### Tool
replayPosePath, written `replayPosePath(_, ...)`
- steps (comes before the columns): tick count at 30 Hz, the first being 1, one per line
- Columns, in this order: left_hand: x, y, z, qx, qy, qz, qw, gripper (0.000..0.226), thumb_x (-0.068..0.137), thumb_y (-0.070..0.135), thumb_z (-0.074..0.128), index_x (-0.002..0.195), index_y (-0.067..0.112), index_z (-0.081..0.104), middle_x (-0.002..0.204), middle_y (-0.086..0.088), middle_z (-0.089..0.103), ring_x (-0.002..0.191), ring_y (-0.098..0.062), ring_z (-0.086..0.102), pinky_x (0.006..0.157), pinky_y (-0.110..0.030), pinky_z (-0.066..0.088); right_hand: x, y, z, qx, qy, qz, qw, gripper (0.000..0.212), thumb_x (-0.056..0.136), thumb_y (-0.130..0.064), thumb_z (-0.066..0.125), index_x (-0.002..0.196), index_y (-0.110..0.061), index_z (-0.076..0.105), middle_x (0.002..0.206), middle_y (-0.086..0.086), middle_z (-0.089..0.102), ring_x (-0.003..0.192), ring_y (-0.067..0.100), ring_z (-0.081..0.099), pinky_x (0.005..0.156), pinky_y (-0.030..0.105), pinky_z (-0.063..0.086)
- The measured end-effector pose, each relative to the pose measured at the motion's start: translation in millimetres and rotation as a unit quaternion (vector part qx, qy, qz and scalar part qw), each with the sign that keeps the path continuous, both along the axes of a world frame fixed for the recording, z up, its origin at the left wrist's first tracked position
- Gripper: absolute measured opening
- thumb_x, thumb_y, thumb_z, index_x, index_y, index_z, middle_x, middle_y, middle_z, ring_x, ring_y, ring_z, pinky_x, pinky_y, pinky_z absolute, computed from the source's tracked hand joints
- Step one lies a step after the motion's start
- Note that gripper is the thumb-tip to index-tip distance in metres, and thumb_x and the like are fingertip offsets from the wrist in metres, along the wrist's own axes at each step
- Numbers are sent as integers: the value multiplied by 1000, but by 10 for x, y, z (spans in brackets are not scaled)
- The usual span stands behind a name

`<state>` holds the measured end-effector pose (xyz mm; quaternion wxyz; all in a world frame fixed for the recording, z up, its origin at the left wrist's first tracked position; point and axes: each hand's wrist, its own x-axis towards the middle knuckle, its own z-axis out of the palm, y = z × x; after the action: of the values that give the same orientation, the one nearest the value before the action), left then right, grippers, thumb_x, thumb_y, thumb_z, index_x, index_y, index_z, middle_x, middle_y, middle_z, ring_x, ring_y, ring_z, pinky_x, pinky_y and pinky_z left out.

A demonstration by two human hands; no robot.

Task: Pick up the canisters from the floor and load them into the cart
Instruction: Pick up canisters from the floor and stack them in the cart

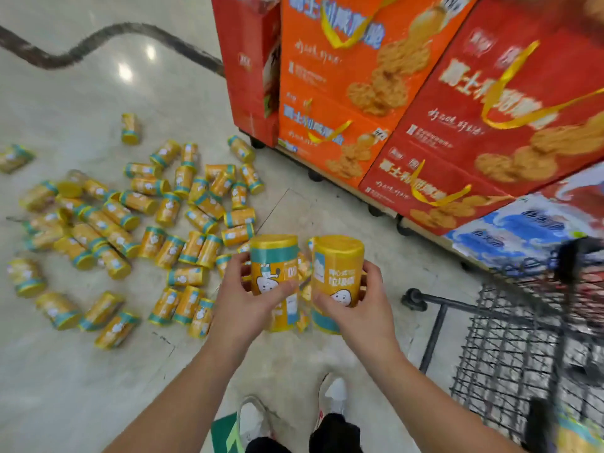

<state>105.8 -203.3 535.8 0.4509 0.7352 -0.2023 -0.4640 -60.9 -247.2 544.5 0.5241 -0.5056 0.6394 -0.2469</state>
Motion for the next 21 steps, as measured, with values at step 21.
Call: replayPosePath(21,-4597,-575,795,26,-39,-299,953,54,66,25,86,108,29,51,100,9,68,85,-3,65,79,-31,55,-4570,119,767,49,73,-183,979,41,66,-26,85,96,-28,58,88,-11,71,74,2,69,71,29,58)
